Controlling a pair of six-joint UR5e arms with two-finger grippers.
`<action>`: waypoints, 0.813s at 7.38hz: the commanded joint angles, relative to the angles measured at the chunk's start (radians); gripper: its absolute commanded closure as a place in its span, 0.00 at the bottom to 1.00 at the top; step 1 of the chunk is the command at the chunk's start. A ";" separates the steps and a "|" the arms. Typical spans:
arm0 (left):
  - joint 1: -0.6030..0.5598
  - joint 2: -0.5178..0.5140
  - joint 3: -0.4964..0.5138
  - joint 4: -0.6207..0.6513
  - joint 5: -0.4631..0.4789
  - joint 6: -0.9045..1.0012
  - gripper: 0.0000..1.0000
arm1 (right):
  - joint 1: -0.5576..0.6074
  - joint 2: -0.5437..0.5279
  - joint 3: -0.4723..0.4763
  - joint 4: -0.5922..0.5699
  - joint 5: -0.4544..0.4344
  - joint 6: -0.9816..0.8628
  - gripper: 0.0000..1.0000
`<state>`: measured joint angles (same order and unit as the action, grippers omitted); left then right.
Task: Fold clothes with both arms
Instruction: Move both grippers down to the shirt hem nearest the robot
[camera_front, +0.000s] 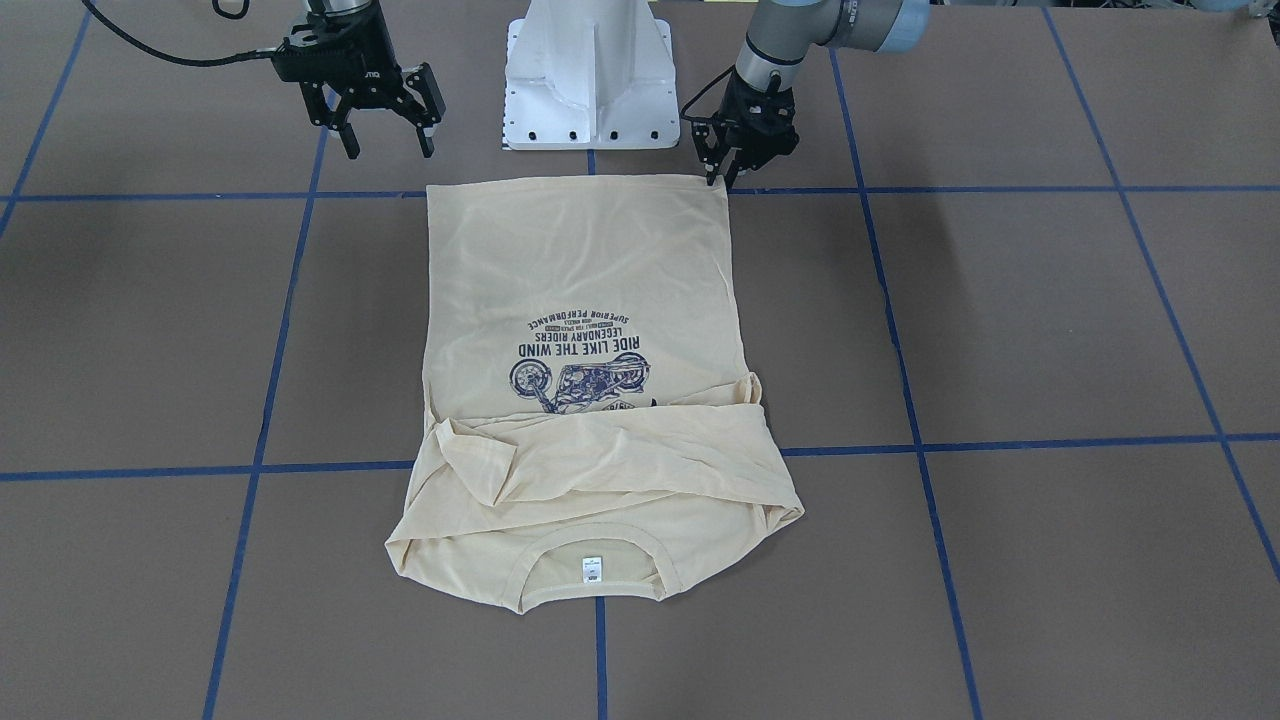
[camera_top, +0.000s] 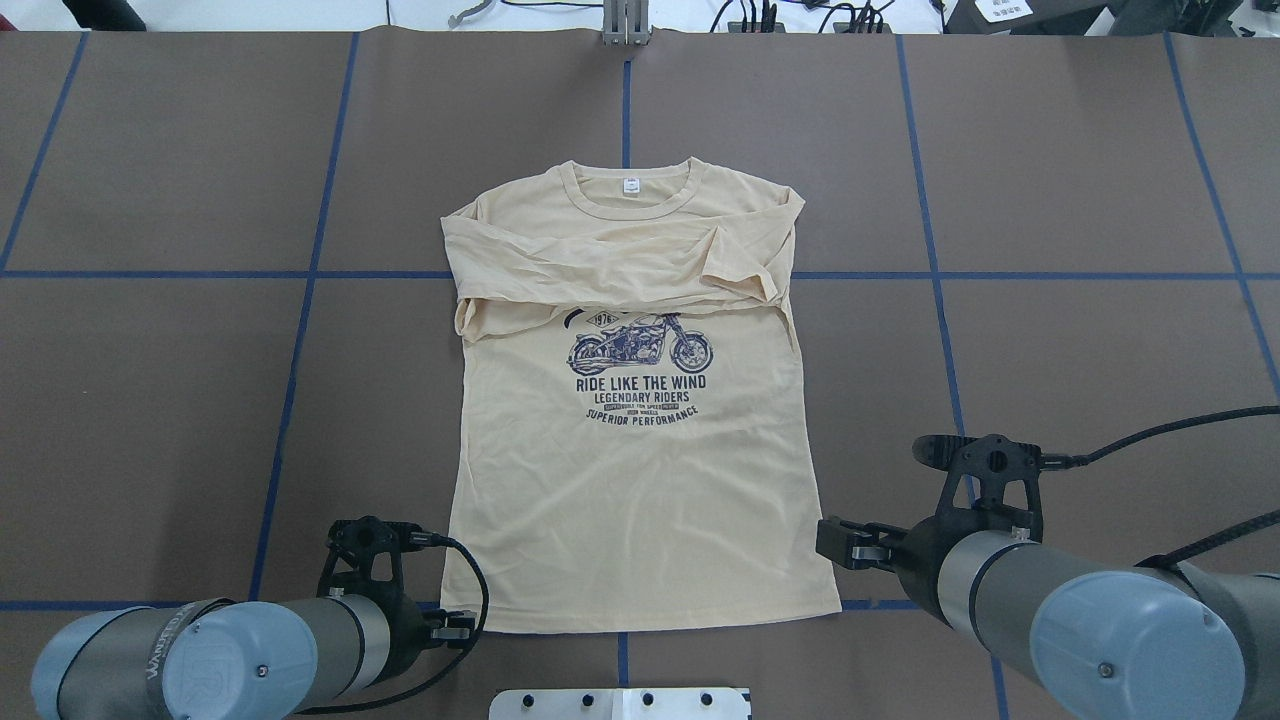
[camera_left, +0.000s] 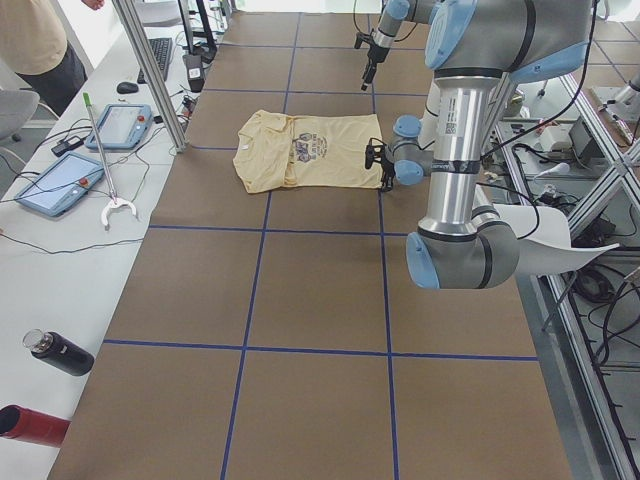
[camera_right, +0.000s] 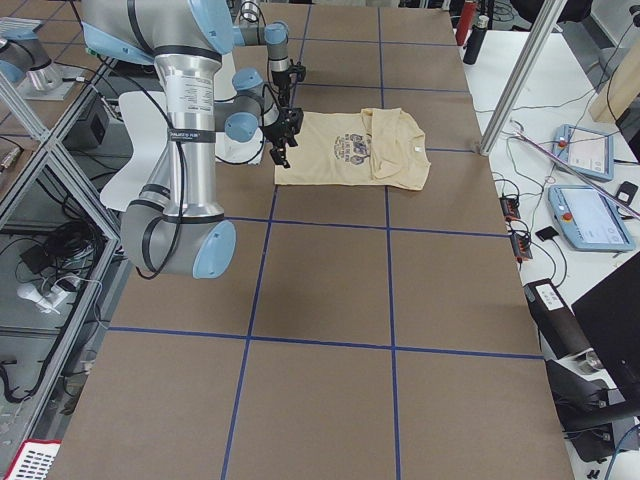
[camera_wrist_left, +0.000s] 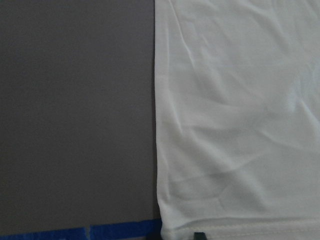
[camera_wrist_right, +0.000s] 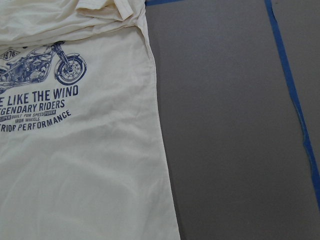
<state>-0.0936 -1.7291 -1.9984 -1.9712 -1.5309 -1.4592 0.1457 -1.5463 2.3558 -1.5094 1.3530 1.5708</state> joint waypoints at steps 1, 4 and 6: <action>0.000 -0.001 -0.005 0.000 0.002 -0.001 1.00 | 0.000 0.000 -0.001 0.000 0.000 0.000 0.00; -0.001 0.000 -0.011 0.002 0.006 0.000 1.00 | -0.021 0.017 -0.087 0.014 -0.027 0.038 0.00; -0.001 -0.003 -0.016 0.000 0.006 0.000 1.00 | -0.105 0.034 -0.127 0.015 -0.122 0.133 0.05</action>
<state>-0.0950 -1.7301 -2.0107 -1.9699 -1.5250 -1.4589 0.0935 -1.5210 2.2567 -1.4961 1.2905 1.6452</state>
